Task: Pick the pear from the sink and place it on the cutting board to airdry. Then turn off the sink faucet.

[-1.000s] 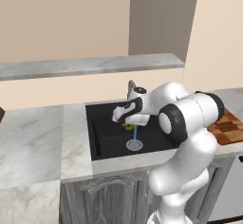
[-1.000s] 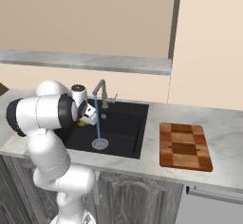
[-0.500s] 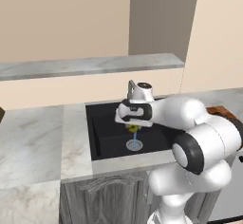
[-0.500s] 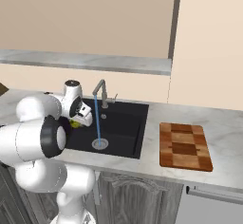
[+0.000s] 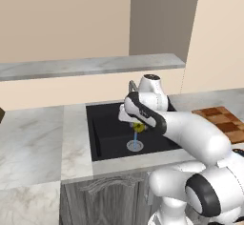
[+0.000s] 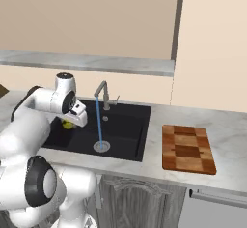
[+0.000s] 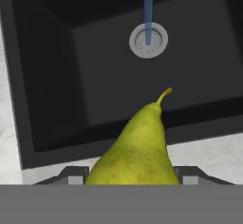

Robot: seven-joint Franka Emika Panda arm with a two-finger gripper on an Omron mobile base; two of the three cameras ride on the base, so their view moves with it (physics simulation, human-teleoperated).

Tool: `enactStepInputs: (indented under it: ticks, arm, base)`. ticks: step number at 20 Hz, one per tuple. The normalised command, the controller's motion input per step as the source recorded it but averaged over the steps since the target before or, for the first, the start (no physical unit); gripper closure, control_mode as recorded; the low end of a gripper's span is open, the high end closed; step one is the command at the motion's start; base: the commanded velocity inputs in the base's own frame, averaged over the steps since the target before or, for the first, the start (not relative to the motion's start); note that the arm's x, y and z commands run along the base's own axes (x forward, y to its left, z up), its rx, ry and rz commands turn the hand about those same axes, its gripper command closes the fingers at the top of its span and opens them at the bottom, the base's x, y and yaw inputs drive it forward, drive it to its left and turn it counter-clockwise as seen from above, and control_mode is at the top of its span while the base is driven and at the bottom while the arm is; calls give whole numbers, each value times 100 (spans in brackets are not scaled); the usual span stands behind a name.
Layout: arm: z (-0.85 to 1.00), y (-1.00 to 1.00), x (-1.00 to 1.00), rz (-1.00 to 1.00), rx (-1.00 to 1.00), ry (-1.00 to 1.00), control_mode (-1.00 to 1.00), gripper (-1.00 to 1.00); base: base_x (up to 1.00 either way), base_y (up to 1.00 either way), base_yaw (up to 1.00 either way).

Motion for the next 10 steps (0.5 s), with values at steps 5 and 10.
enactStepInputs:
  ticks: [5, 10]
  arm:
    - [10, -18, -93, 1, -5, -9, -100, 100]
    - [19, -47, -79, 1, -10, -16, -100, 100]
  base:
    - [0, 0, 0]
    - [0, 0, 0]
